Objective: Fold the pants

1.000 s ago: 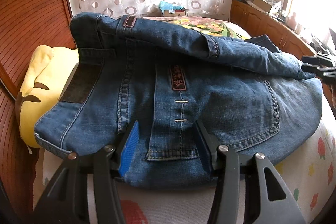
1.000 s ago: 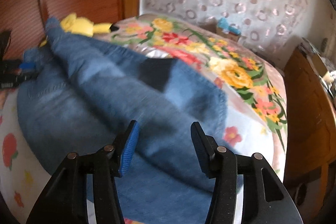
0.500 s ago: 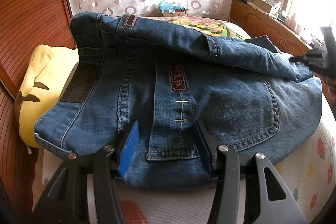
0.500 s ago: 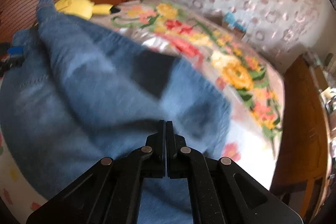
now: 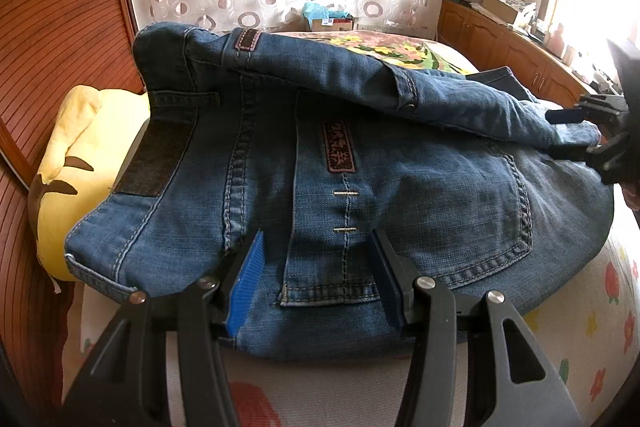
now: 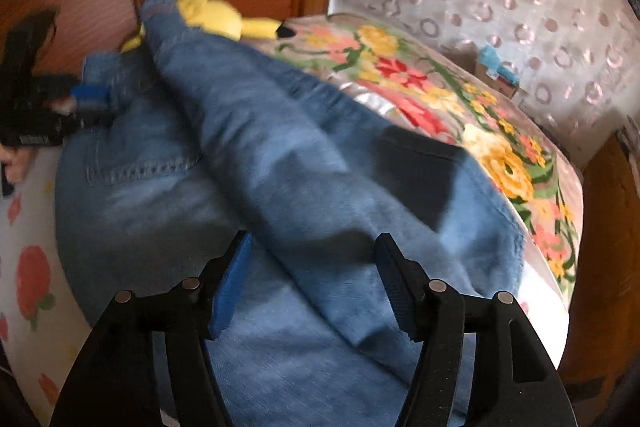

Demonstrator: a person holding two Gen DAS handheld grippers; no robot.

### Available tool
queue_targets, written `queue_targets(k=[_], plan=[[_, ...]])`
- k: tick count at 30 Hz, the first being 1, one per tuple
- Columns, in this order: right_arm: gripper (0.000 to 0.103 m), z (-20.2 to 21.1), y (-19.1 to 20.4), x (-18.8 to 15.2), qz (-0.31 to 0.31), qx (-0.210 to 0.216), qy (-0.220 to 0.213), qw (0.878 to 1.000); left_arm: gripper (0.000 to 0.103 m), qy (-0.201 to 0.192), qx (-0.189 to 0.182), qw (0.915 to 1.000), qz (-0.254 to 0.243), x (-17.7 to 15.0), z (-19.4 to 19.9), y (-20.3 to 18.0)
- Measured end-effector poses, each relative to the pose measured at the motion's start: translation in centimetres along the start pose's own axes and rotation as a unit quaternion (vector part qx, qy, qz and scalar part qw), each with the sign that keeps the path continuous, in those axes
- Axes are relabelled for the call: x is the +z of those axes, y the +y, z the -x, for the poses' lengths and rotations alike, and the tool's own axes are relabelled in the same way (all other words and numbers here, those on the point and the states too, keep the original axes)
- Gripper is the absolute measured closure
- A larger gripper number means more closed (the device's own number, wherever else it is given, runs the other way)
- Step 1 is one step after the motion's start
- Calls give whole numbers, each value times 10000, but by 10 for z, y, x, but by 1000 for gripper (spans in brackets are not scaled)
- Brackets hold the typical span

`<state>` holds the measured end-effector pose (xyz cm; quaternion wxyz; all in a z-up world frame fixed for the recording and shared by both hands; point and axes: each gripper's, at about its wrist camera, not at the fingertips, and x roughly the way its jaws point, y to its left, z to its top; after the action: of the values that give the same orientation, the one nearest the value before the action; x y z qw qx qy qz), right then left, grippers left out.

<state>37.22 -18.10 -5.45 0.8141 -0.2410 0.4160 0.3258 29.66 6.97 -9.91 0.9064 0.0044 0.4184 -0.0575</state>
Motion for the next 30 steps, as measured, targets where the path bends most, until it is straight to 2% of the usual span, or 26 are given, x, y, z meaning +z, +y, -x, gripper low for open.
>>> queue_targets(k=[2,3,4,5,10,12,13,14,16,20,25,30], plan=[[39,-11,1,0,55,-132,210,9997,52,0,-4,10000,5,0,0,1],[46,-13,-1,1,27,-163,247,9996,52,0,-5,10000,6,0,0,1],[86,-14,-6,2,-30,-211,267,9994,52,-1,-4,10000,5,0,0,1],[101,-13,-13,5,-80,-319,258,9991,52,-1,-4,10000,5,0,0,0],[101,-1,-48,45,-465,-845,-210,9951,51,-3,5,10000,-2,0,0,1],[97,-3,-60,61,-670,-1069,-300,9916,51,-5,7,10000,-3,0,0,0],[84,-6,-65,66,-734,-1195,-291,9897,51,-7,7,10000,-4,0,0,1],[60,-7,-67,67,-778,-1310,-291,9879,52,-9,5,10000,-3,0,0,1],[36,-5,-73,63,-1002,-1582,-310,9818,52,-35,-14,10000,8,0,0,2],[36,22,-84,29,-1437,-1390,-383,9791,51,-94,-103,9999,37,-2,6,4],[36,64,-82,-37,-1826,-1171,-259,9758,51,-206,-173,9996,123,-3,23,12],[36,88,-71,-95,-2384,-1009,-145,9658,51,-358,-33,9992,150,-3,39,20]])
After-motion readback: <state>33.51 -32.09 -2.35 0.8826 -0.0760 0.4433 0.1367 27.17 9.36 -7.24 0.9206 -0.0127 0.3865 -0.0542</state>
